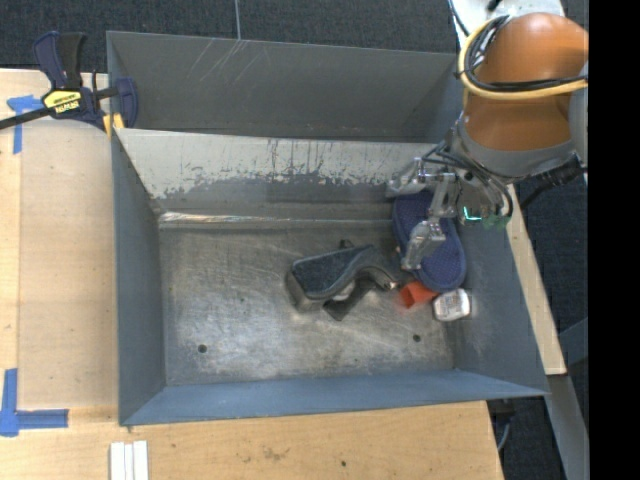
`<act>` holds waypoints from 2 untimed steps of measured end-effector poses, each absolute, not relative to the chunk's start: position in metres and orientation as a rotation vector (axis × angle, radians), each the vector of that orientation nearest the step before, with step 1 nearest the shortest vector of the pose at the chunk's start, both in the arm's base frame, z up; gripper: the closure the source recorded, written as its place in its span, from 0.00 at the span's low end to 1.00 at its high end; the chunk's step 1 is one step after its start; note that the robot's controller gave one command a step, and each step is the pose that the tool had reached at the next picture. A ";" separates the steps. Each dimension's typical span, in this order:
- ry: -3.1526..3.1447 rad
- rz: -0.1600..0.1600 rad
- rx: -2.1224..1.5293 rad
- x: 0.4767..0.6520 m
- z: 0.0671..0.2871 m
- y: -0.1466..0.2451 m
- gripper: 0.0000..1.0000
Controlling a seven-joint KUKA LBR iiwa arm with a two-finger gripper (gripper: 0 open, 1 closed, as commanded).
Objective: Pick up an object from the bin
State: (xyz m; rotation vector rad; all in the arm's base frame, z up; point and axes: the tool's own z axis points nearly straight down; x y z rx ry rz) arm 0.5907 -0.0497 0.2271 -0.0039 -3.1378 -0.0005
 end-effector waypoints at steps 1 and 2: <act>-3.141 0.003 0.053 0.611 0.102 -0.020 0.00; -3.143 0.016 0.099 0.607 0.076 -0.013 0.00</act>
Offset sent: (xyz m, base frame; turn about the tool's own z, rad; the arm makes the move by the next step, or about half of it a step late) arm 0.0197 0.0302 -0.1234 -0.0335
